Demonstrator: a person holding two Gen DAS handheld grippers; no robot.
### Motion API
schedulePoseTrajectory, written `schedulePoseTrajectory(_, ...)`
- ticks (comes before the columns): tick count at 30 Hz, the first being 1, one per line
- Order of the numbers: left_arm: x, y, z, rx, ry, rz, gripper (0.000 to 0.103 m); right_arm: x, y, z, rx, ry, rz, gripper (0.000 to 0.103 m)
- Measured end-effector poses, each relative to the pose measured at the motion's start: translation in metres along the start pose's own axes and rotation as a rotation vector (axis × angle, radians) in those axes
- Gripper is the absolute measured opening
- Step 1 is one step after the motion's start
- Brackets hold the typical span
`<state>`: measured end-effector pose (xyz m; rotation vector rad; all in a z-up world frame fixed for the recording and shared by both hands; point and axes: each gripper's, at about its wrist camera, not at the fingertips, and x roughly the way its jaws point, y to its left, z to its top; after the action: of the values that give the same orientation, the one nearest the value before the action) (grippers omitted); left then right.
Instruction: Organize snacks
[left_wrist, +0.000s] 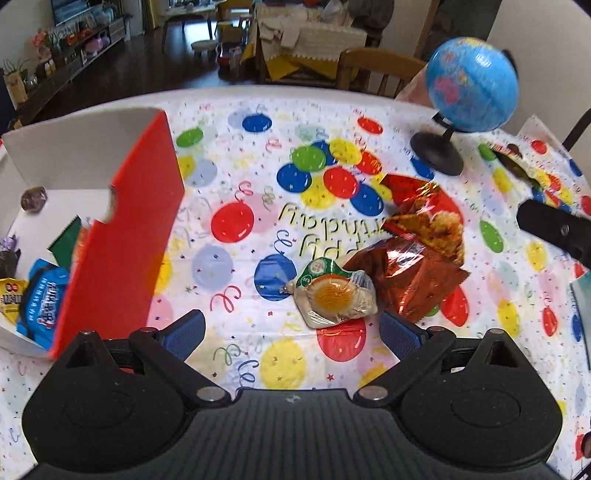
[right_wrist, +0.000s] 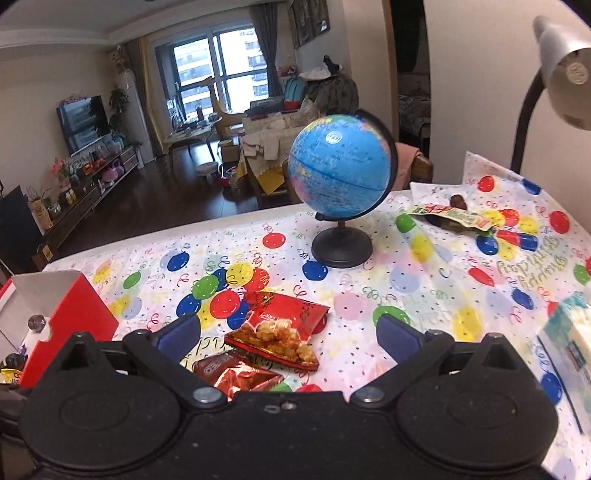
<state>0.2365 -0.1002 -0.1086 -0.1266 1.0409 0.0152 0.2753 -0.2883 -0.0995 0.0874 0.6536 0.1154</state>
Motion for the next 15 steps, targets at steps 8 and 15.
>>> schedulePoseTrajectory(8, 0.034, -0.010, 0.006, 0.038, 0.036, -0.010, 0.101, 0.052, 0.002, 0.006, -0.008, 0.063, 0.000, 0.101)
schedulePoseTrajectory(15, 0.055, -0.014, 0.011, 0.038, 0.083, -0.076, 0.101, 0.099, 0.002, 0.011, 0.022, 0.106, -0.055, 0.101)
